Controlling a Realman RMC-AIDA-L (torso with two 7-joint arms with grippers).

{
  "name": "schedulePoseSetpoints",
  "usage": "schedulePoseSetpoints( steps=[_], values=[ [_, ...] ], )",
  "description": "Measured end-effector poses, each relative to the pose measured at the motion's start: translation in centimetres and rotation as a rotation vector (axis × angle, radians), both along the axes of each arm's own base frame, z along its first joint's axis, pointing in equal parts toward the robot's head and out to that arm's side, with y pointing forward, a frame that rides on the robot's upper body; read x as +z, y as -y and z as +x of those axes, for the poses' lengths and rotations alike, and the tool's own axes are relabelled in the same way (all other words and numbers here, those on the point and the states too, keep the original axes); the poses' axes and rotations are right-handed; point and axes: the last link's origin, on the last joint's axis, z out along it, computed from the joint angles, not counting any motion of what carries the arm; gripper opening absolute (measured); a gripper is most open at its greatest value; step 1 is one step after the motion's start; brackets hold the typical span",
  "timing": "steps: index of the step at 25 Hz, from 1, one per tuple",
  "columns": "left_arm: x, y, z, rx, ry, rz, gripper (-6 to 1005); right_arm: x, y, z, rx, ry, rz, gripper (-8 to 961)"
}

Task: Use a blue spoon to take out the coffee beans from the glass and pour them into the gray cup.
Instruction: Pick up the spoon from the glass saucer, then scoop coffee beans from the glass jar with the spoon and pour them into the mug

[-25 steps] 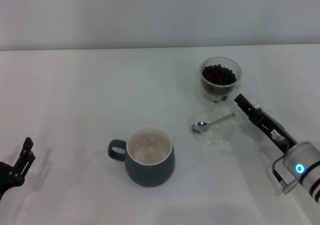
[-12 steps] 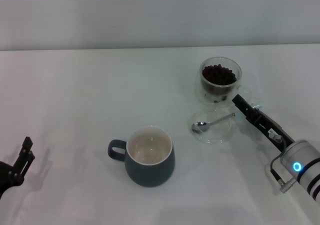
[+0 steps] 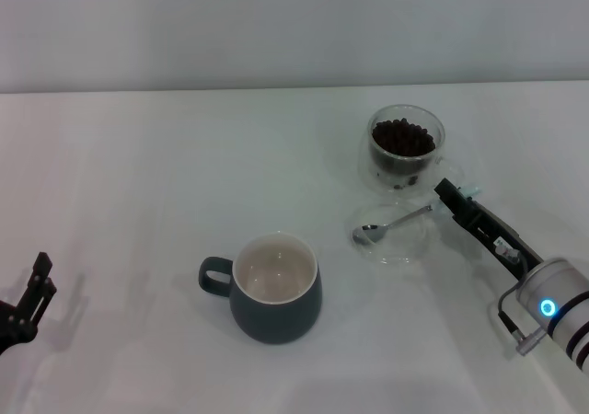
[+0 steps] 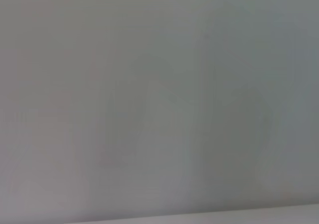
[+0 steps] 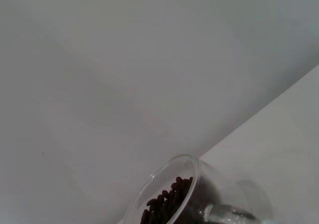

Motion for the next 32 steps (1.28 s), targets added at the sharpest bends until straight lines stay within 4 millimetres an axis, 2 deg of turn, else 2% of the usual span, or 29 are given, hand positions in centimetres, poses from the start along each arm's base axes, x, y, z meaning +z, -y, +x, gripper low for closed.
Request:
schedulePoseSetpoints(
  steps=[2, 5, 22, 27, 32],
  values=[
    [0.0, 0.0, 0.0, 0.000, 0.000, 0.000, 756, 0.0, 0.0, 0.0, -0.001, -0.001, 0.000, 403],
    [0.0, 0.1, -0.1, 0.003, 0.000, 0.001, 756, 0.1, 0.0, 0.1, -0.004, -0.004, 0.003, 214],
    [0.1, 0.3, -0.2, 0.009, -0.001, 0.001, 757, 0.9, 0.9, -0.4, 0.056, -0.078, 0.039, 186],
    [0.1, 0.2, -0.2, 0.007, -0.001, 0.002, 756, 2.1, 1.0, -0.1, 0.083, -0.091, 0.081, 146],
    [0.1, 0.1, -0.2, 0.008, -0.004, 0.003, 756, 4.3, 0.4, -0.4, 0.160, -0.114, 0.155, 143]
  ],
)
